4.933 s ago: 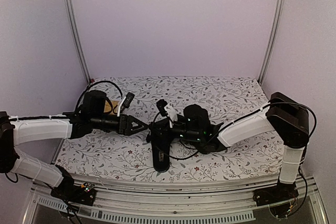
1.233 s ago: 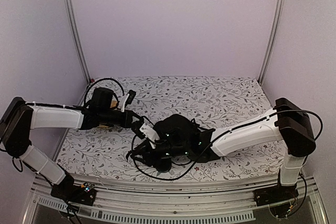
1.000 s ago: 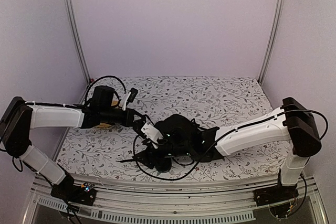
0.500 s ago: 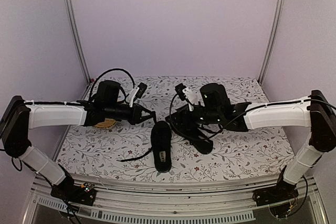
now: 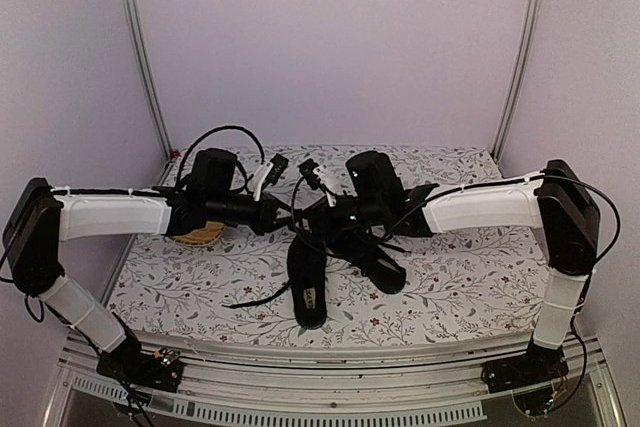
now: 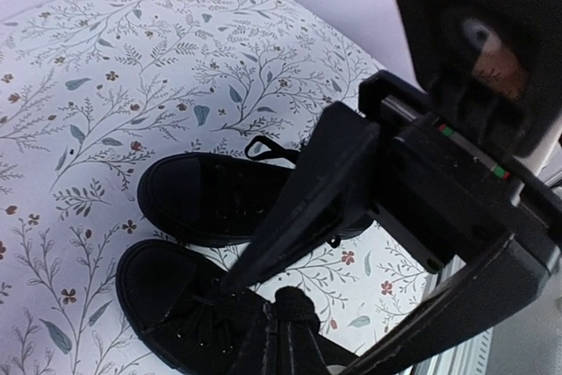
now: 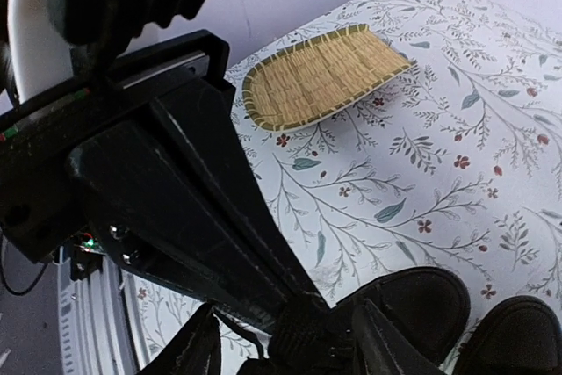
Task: Tie the shoes
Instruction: Pass from the left arm to the right, then pull the half-tied shoelace from the shoe.
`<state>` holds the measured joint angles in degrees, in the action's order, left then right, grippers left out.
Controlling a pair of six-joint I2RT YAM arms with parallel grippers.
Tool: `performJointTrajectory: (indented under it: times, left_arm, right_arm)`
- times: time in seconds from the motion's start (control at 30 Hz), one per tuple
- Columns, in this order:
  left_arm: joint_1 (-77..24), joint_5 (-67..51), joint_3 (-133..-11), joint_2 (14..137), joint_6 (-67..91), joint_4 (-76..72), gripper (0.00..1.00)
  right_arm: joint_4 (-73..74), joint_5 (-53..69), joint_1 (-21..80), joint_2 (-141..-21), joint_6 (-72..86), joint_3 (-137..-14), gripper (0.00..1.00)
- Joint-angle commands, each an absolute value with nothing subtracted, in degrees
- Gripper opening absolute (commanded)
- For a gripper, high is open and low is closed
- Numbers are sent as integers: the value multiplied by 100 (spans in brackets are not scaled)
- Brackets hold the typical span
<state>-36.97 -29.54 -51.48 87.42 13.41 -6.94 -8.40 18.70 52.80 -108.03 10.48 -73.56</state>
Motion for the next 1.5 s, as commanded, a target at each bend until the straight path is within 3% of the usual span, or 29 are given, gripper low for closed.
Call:
performJointTrajectory:
  times: [0.0,0.1,0.13,0.17,0.2,0.27,0.33,0.47,0.67,0.9,1.03,1.33,1.47]
  left_arm:
    - [-3805,-2980,-5248,8798,1222,-641,0]
    - [-3818,-2931,-5183,8766,1221,-646,0]
    - [-3823,-2906,-5146,8744,1228,-642,0]
    - [-3823,-2871,-5105,8719,1240,-642,11]
    - [-3821,-2817,-5034,8674,1261,-646,35]
    - [-3820,-2707,-4794,8570,1327,-739,61]
    - [-3820,-2609,-4455,8468,1386,-884,69]
    - [-3908,-2642,-3775,8420,1516,-1124,71]
    - [-4077,-2721,-3369,8572,1502,-1382,59]
    - [-4139,-2774,-3356,8757,1447,-1676,65]
    - [-4148,-2789,-3510,8957,1394,-1742,61]
    - [-4153,-3021,-3612,9215,1358,-2150,27]
    - [-4159,-2969,-3621,9293,1379,-2194,2]
  right_arm:
    - [-866,1935,5249,-11044,1102,-7609,37]
    - [-970,1731,5245,-10981,1260,-7515,6]
    - [-1053,1647,5248,-10925,1306,-7416,3]
    - [-1132,1570,5249,-10852,1372,-7316,3]
    - [-1191,1492,5248,-10781,1417,-7222,2]
    - [-1236,1347,5250,-10662,1547,-7075,2]
    - [-1231,1222,5247,-10574,1655,-6983,2]
    - [-1235,1096,5242,-10455,1828,-6727,2]
    - [-1247,1083,5252,-10414,1928,-6621,2]
    - [-1266,1097,5247,-10403,1960,-6573,2]
    - [-1261,1108,5247,-10391,1973,-6565,2]
    - [-1274,1011,5252,-10260,1992,-6427,2]
    - [-1255,782,5247,-9990,2116,-6157,2]
